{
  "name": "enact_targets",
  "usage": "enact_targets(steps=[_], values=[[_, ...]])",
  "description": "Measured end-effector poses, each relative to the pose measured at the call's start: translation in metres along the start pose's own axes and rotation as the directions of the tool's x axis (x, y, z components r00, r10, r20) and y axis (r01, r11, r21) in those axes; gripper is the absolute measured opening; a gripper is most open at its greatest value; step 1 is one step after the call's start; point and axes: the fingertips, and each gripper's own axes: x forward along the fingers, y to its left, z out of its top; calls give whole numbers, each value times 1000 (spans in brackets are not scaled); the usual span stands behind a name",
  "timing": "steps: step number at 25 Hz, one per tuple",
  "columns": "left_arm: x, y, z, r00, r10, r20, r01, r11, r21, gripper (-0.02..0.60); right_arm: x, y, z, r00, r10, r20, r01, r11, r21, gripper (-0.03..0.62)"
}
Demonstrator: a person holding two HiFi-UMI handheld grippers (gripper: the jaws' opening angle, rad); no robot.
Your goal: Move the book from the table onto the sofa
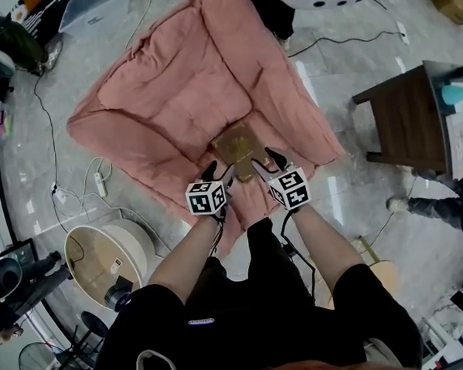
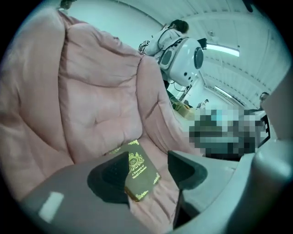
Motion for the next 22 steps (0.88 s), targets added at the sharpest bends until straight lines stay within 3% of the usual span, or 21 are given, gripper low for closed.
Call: enact_targets(steps=[5, 10, 15, 22], values=[[-45, -29, 40, 997, -68, 47, 63, 993, 104, 268, -37, 31, 48, 997, -13, 70, 14, 1000, -12, 238], [-108, -71, 89, 975, -176, 133, 143, 963, 227, 249, -83, 70, 103, 986, -14, 167, 22, 999, -45, 207], [-186, -120, 139, 936, -293, 197, 197, 897, 394, 235, -142, 111, 165, 958, -17, 287, 34, 998, -56, 198], [-290, -171, 177, 870, -418, 261, 217, 800, 559, 199, -226, 171, 226, 895, -43, 444, 88, 993, -81, 158]])
